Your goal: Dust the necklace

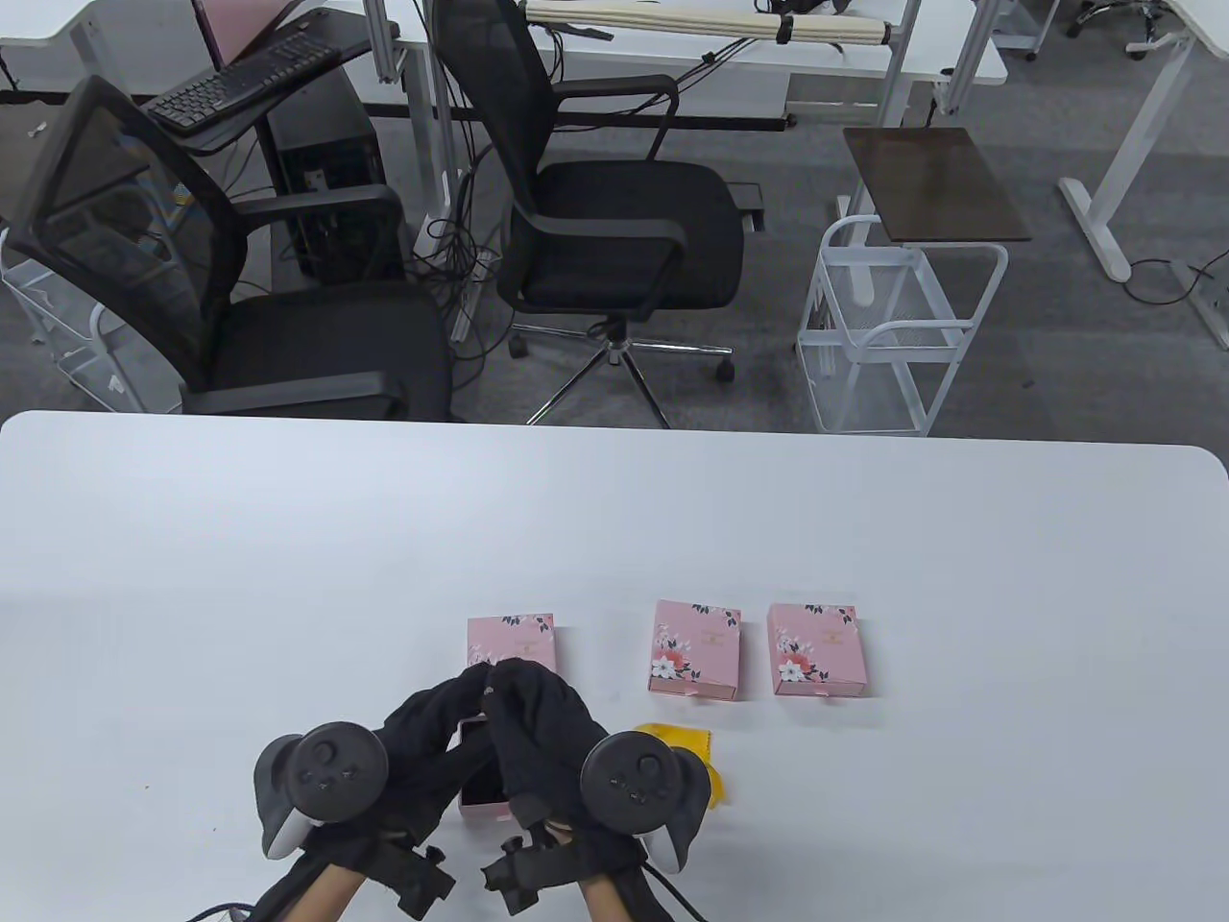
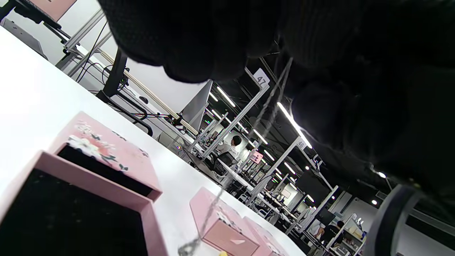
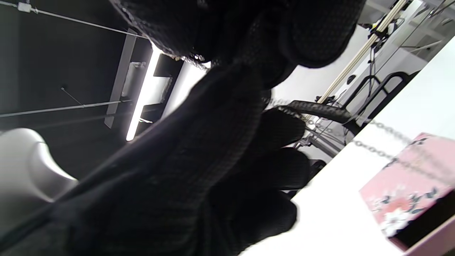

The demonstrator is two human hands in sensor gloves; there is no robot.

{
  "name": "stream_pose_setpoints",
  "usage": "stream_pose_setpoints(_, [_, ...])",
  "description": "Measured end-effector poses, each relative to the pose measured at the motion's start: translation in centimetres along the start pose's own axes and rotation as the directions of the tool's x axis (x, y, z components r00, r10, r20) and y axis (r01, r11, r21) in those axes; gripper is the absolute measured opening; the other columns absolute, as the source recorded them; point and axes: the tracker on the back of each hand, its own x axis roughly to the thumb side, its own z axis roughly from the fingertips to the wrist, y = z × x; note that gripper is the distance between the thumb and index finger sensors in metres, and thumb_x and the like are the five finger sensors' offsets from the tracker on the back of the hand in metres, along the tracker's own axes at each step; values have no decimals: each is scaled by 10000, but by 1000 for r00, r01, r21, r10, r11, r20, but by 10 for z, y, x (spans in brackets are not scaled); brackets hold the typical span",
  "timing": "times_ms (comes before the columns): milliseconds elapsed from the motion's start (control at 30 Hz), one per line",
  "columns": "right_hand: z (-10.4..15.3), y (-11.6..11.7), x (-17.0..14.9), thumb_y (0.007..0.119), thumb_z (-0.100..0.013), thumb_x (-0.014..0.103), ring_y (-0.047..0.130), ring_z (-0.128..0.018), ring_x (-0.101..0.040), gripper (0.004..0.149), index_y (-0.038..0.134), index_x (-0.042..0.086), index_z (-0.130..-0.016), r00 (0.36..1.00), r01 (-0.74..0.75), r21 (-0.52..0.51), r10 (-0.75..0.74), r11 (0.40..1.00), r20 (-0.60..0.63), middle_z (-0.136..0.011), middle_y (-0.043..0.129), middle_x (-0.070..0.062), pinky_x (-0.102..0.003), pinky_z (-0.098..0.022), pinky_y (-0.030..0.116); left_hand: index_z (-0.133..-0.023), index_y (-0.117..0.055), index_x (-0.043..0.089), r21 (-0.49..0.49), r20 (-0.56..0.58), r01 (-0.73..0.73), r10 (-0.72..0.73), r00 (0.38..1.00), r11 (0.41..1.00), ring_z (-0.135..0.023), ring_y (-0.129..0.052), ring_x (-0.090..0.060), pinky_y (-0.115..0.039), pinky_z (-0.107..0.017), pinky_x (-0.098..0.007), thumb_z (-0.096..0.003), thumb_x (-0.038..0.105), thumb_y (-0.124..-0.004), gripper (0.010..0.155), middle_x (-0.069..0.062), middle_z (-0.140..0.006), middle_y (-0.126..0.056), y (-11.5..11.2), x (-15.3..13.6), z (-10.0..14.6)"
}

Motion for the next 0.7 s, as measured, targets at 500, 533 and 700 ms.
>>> stream_pose_setpoints(500, [-1,-17,-27,706,-649,257,834,-738,-441,414,638,45,-998,984,19,-110,-38,994,-173,-965,739,-271,-500,-545,759,-893,-875,289,-154,-9,-252,254,967,955,-658,-1014,-148,-881,-487,-381,-562,467,-772,390,36,-770,-1056,-2,-11,-6])
stream_pose_setpoints(533, [-1,-18,-32,705,-650,255,835,-734,-443,414,638,41,-998,980,0,-104,-21,995,-198,-963,740,-274,-500,-542,760,-893,-876,289,-161,-17,-286,287,958,945,-657,-1014,-149,-881,-485,-382,-563,466,-773,389,35,-767,-1058,-3,-12,-6])
stream_pose_setpoints(700, [-3,-12,-47,702,-658,256,828,-736,-454,414,634,35,-1002,960,-20,10,22,1000,-278,-967,733,-281,-507,-545,754,-894,-882,282,-169,-63,-456,452,890,874,-652,-1013,-148,-880,-485,-378,-567,469,-773,392,37,-764,-1057,-5,-19,-7])
